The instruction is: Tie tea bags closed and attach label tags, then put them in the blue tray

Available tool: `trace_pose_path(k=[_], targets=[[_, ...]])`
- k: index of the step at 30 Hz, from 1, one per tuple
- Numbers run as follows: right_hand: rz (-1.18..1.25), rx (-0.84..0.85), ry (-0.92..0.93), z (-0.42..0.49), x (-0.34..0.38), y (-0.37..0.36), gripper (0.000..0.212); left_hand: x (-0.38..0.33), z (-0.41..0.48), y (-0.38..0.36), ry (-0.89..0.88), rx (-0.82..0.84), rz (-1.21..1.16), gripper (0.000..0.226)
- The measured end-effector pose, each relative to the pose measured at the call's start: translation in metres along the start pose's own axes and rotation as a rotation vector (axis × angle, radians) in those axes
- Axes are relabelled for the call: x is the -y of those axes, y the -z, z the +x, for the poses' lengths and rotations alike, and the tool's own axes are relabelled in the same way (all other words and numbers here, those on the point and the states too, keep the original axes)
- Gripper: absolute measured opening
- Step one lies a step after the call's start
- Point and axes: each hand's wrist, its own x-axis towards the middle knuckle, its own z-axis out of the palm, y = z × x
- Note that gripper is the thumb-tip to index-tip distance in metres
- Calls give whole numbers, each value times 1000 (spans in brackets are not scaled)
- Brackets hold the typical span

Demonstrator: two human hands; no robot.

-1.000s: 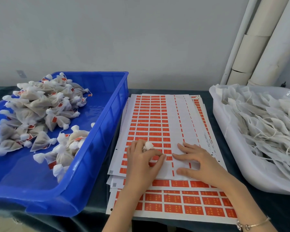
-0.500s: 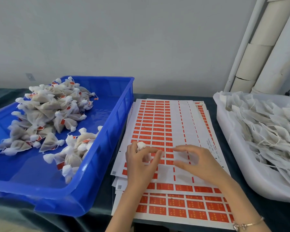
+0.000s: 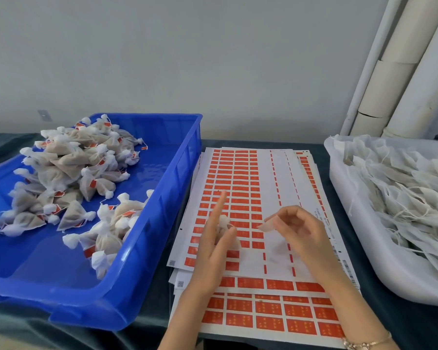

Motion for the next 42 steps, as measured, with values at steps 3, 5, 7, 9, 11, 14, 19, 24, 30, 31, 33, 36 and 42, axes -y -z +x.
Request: trace_pose_path(k=[3,5,7,9,11,14,19,24,30,31,33,36,42], targets=[[28,63,8,-1,-1,-4,13,3,0,2,4,10,-104,57],[-4,162,-10,-2,-4,-10,3,6,1,2,-5,19,-138,62],[-38,281,-13,-6,-6,-18,13,7,1,1,-36,39,-138,65],[-69,363,-12,-9,-7,-24,19,8,1,0,-61,54,-124,64],[-67,376,-7,-12,-6,-25,17,9,0,0,-55,64,-103,63],[-14,303,-35,-14,-1,-22,21,9,0,0,-38,75,-25,58],[178,257,-149,-10,5,-11,36,9,-2,-3,-14,24,67,28],[290,214,-209,-9,6,-11,37,9,1,-4,-32,9,69,10],[345,191,-223,-5,3,-9,28,11,1,-4,-39,22,126,8],[343,188,-228,-5,3,-8,29,10,1,-5,-41,21,135,7],[323,187,-235,-5,2,-8,29,9,1,-5,-48,9,139,5],[291,91,-236,-2,0,-5,26,9,0,-4,-78,27,106,9],[31,-87,-207,-1,-4,-7,6,8,0,-4,-114,139,135,12]])
